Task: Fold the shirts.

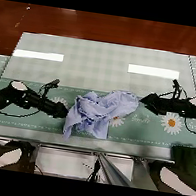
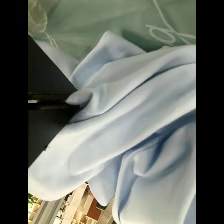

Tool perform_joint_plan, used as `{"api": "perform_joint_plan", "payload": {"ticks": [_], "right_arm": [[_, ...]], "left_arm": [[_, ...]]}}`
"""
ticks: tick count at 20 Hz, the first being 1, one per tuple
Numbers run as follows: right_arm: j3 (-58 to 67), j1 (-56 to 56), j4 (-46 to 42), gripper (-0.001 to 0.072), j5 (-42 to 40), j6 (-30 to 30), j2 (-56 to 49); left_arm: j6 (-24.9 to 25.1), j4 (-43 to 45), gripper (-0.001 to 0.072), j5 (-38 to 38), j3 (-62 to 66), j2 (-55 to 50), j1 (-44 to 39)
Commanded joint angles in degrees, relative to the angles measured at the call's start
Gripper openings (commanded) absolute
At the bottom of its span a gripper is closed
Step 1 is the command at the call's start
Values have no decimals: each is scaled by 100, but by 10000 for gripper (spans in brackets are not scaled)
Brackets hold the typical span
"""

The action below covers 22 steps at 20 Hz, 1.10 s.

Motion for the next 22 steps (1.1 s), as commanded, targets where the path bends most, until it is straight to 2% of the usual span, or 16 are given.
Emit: {"api": "perform_joint_plan", "payload": {"ticks": [1, 3, 5, 8, 11, 13, 18, 22], "right_arm": [[-26, 280, 431, 543, -223, -264, -533], [-26, 745, 431, 541, -625, -245, -684], [-26, 1180, 437, 489, -1161, 66, -815], [50, 1453, 533, 20, -1467, 44, -835], [581, 1156, 487, 24, -673, -496, -422], [1088, 719, 260, 24, -361, -487, 240], [2450, -293, 238, 23, -267, -472, 1895], [3473, -378, 118, 23, -166, -402, 2555]], "left_arm": [[15, 0, 22, -13, -2, -4, 0], [15, -2, 22, -11, 15, -7, 0], [15, 0, 22, -11, 105, -7, 0], [15, 2, 22, -50, 498, -4, 9], [7, 4, 19, -216, 1303, 203, 203], [-162, 13, 19, -299, 2076, 584, 540], [-715, 20, 19, -400, 4557, 1593, 1692], [-876, 61, 19, -181, 6428, 2022, 1939]]}}
